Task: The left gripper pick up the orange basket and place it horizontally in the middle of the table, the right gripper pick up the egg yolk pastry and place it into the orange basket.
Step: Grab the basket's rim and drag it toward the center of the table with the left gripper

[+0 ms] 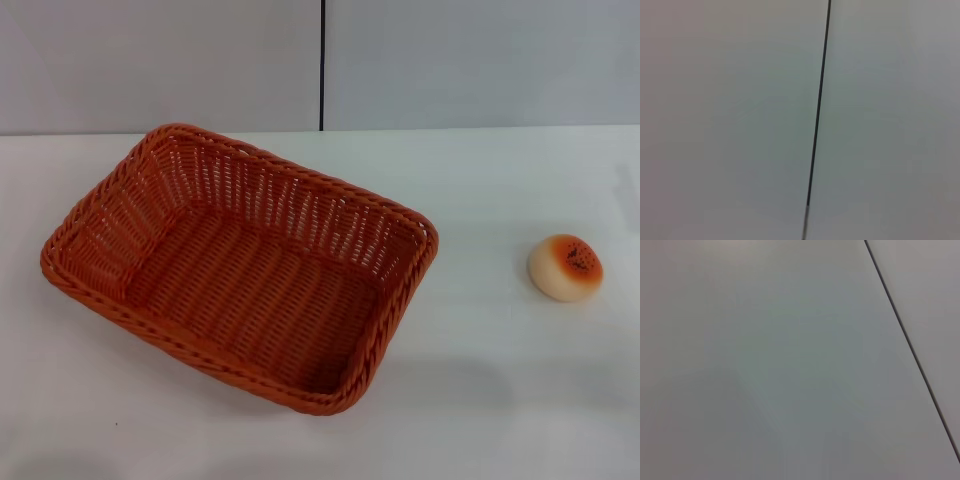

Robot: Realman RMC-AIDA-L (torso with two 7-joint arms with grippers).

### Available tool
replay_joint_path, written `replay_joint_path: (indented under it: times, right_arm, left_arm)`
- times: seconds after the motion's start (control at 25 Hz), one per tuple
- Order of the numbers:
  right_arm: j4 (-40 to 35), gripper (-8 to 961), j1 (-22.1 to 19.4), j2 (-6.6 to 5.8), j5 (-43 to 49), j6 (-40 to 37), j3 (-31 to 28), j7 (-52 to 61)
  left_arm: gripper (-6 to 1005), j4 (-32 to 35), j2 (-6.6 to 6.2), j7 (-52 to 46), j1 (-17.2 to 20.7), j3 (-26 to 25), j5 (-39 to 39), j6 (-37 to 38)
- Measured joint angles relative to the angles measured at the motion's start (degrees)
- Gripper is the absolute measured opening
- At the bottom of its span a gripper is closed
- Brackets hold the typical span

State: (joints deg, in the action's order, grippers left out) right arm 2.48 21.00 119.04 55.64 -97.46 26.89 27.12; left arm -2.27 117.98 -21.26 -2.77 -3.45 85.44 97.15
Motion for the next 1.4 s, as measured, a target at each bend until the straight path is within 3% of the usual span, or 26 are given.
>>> replay_joint_path:
  times: [0.08,0.12,0.2,0.44,0.48,0.52,0.56,0.8,0.88,0.92,0.96,1.16,1.28,1.32,1.4]
  right_arm:
    - [0.0,642,0.0,-0.01,0.0,0.5,0.0,0.0]
    - [0.0,642,0.0,0.0,0.0,1.0,0.1,0.0]
    - [0.0,642,0.0,0.03,0.0,2.3,0.1,-0.3]
    - [-0.1,642,0.3,0.01,0.0,3.7,0.1,-0.4]
    - [-0.2,642,0.3,0.0,0.0,3.7,0.0,-0.4]
    - [-0.2,642,0.3,0.01,0.0,3.8,0.0,-0.4]
    - [-0.2,641,0.3,0.01,0.0,3.8,0.0,-0.4]
    - [-0.2,641,0.3,0.06,0.0,4.4,-0.2,-0.5]
    - [-0.2,641,0.3,0.06,0.0,4.4,-0.3,-0.5]
    - [-0.2,641,0.3,0.06,-0.1,4.4,-0.4,-0.5]
    - [-0.2,641,0.3,0.06,-0.1,4.4,-0.4,-0.5]
    - [-0.2,641,0.3,0.12,-0.3,4.5,-0.5,-0.5]
    - [0.0,641,0.2,0.14,-0.3,4.5,-0.5,-0.6]
    - [0.1,641,0.0,0.14,-0.4,4.5,-0.5,-0.6]
    - [0.1,641,-0.1,0.14,-0.4,4.5,-0.5,-0.6]
  left_arm:
    - [722,5.2,-0.01,-7.8,-1.4,1.8,0.1,-1.5]
    - [759,12.1,-0.03,-17.1,-3.1,4.9,0.1,-3.2]
    - [832,15.1,-0.07,-21.1,-3.7,6.6,0.1,-3.9]
    - [826,39.0,-0.25,-51.4,-6.2,21.4,3.4,-8.2]
    - [826,43.4,-0.29,-56.5,-6.5,23.2,4.9,-8.4]
    - [826,51.9,-0.36,-64.7,-7.4,26.3,8.1,-8.1]
    - [826,51.9,-0.36,-64.7,-7.4,26.3,8.1,-8.1]
    - [825,72.9,-0.71,-84.2,-10.9,32.7,18.3,-2.4]
    - [824,78.7,-0.94,-89.7,-12.6,35.2,23.6,-0.9]
    - [824,84.5,-0.87,-94.7,-14.8,38.7,30.6,0.6]
    - [823,84.5,-0.87,-94.7,-14.8,38.7,30.6,0.6]
    - [820,94.3,0.13,-103.2,-19.8,48.3,45.3,1.5]
    - [819,97.5,0.38,-107.5,-21.5,54.1,49.9,-1.0]
    - [818,99.5,0.44,-109.9,-22.0,58.7,53.9,-3.6]
    - [817,100.2,0.45,-110.8,-22.1,61.4,56.5,-4.8]
